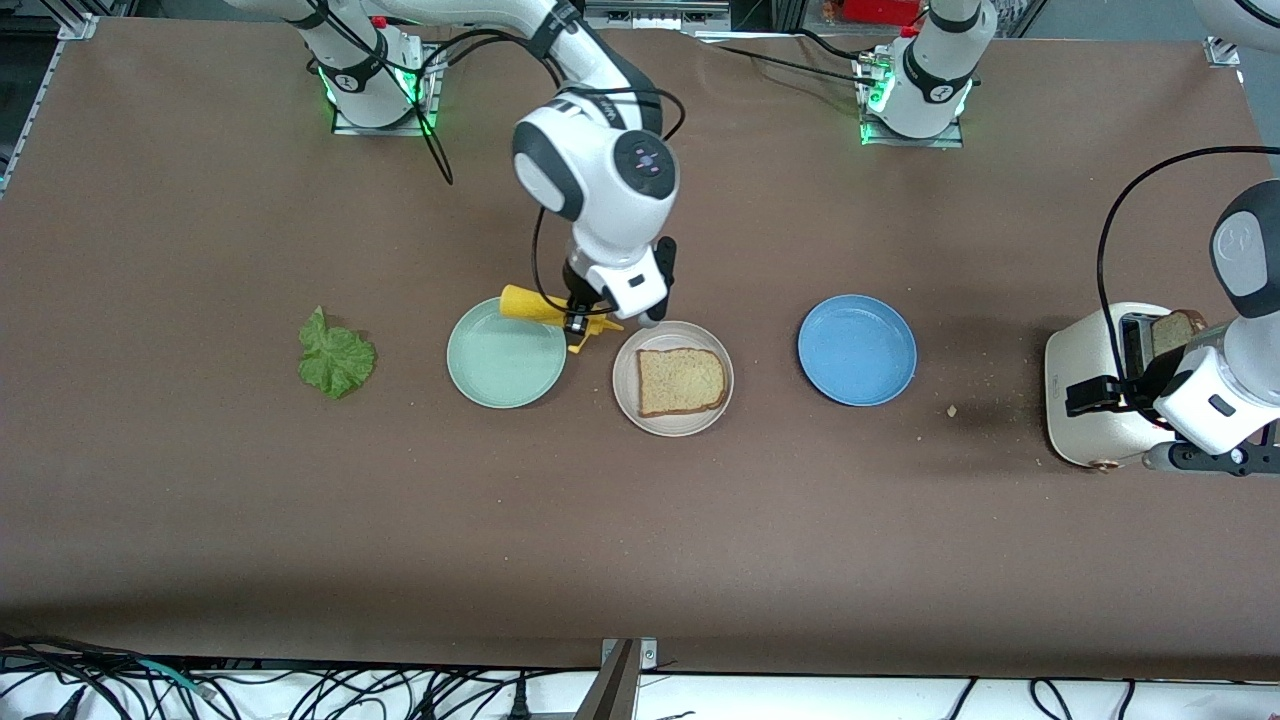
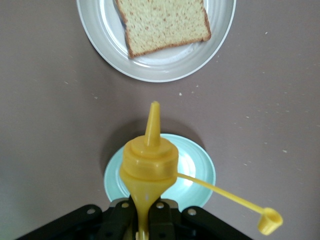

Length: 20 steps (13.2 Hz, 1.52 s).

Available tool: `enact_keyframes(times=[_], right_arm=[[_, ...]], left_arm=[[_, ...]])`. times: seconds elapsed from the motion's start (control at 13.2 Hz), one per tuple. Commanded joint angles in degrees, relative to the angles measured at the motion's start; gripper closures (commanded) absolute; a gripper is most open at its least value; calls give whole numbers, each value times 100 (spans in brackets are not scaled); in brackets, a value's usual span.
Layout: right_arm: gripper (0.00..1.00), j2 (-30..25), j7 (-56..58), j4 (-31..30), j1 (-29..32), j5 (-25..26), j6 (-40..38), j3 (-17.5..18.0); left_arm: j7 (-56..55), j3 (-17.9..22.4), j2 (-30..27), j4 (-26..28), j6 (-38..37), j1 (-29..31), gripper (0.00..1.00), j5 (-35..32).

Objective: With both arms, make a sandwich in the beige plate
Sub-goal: 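Hold the mustard bottle with the right gripper above the toast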

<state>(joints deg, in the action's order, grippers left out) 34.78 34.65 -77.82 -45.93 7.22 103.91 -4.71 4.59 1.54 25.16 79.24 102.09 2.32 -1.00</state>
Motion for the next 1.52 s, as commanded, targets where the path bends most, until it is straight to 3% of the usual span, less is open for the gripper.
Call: enact_keyframes(times=[0.0,0.15,0.61,0.84,1.14,1.44], right_arm=[[100,-155,708,-6,548,-1122,-55,67],[100,-226,1183,-23,909,-1616,-64,67],[100,-235,3544,-383,2156,-3943,-142,76],[100,-235,5056,-681,2947,-5140,-703,67],[100,-95,6937,-893,3923,-5836,-1687,67],[100,256,8783,-1094,4636,-6108,-2365,93]], left_arm=[[-46,-4,-47,30,-49,-30,0,-164],[-46,-4,-47,30,-49,-30,0,-164],[-55,-4,-47,30,-49,-21,0,-164],[-55,-4,-47,30,-49,-12,0,-164],[-55,-4,-47,30,-58,-12,0,-164],[-46,-4,-47,30,-49,5,0,-164]])
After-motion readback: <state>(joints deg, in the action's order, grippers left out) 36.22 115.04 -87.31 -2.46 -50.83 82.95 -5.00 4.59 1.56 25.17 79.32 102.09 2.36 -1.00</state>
